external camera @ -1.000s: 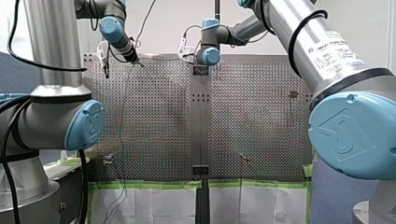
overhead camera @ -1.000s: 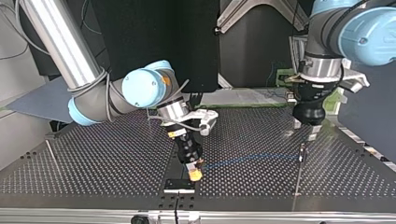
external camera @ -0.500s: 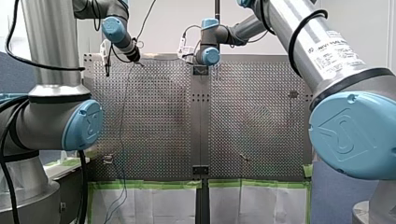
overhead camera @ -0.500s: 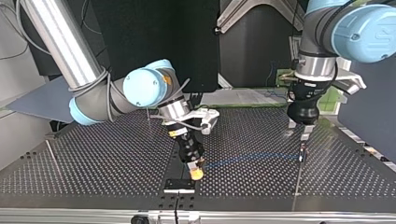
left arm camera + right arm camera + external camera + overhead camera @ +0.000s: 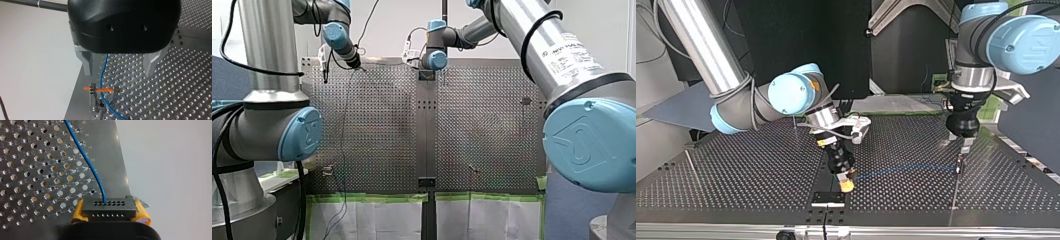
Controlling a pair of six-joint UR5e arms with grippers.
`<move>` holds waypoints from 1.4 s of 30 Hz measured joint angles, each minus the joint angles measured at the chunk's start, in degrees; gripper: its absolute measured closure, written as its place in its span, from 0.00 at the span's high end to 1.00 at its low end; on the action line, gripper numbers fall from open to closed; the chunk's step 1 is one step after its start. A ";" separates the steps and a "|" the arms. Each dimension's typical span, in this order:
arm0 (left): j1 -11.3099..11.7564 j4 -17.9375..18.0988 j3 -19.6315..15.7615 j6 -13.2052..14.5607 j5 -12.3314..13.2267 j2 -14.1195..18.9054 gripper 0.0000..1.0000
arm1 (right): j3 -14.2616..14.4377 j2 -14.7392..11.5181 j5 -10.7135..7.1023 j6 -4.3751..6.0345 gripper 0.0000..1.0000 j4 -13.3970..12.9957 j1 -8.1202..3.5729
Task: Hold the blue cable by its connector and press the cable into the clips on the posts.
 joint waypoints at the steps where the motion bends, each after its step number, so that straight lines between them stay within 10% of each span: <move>1: 0.04 0.18 0.00 0.06 -0.03 -0.03 1.00 | 0.00 0.00 0.00 0.00 0.00 0.00 0.00; 42: -0.26 -0.61 1.24 4.81 -5.31 0.93 1.00 | 0.09 -0.01 0.00 0.00 0.00 0.33 0.26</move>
